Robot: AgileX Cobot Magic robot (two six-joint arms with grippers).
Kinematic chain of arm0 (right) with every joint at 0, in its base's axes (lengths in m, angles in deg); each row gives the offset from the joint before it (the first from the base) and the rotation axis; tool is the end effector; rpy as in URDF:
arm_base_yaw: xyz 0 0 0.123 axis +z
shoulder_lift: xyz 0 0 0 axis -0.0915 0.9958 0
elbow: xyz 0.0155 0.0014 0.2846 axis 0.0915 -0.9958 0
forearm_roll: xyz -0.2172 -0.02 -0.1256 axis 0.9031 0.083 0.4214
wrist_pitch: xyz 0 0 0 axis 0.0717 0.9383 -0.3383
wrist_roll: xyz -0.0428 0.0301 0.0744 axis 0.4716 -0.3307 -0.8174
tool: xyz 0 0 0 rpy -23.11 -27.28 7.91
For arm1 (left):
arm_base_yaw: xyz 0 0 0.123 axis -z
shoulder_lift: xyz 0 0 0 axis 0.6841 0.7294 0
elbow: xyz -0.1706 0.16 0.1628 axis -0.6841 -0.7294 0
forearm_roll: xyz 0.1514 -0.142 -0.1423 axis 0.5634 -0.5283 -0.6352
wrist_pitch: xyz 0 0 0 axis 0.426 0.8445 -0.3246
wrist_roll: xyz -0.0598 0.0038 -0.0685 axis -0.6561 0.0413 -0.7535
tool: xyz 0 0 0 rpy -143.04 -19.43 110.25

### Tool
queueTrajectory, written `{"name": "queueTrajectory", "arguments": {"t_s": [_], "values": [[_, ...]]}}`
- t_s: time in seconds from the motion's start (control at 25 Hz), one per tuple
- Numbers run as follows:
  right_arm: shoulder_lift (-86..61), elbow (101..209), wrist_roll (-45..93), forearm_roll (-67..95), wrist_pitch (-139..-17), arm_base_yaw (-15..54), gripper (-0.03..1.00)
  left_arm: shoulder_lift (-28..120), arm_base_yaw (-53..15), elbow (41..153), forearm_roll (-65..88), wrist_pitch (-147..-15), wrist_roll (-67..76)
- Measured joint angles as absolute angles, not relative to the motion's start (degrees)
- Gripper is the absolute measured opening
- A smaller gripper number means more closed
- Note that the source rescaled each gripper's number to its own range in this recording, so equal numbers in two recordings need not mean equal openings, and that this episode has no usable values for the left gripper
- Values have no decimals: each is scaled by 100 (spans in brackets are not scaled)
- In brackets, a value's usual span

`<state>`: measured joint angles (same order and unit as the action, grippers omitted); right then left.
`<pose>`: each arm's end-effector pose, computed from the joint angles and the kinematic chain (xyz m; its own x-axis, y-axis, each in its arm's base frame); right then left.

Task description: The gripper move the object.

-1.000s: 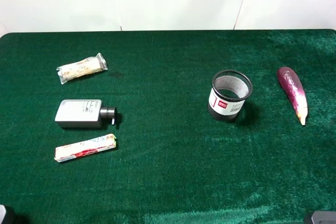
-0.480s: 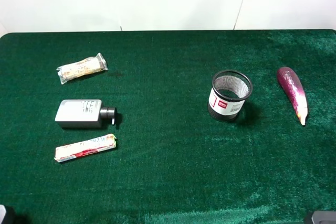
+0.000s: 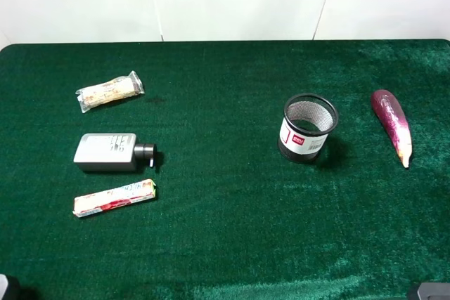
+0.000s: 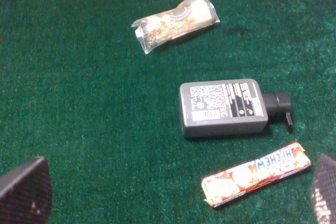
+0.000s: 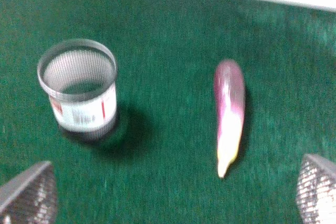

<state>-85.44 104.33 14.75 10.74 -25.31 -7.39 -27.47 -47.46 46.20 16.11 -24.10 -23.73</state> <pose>-0.0080 0.0158 0.2819 -0.4244 -0.1228 -0.8971 -0.1770 0.9829 -0.0508 -0.0060 -0.0126 0.2786 -0.4412 0.0015 -0.8974 0.0599 0.9978 -0.0277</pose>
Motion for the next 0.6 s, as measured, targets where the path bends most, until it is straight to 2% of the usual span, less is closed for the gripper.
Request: {"name": "queueTrajectory", "arguments": {"t_s": [0.6], "values": [[-8569,10366,1498,834,-2705,-739,100,-2747,-4746,4620,1611,-2410,-2373]]}}
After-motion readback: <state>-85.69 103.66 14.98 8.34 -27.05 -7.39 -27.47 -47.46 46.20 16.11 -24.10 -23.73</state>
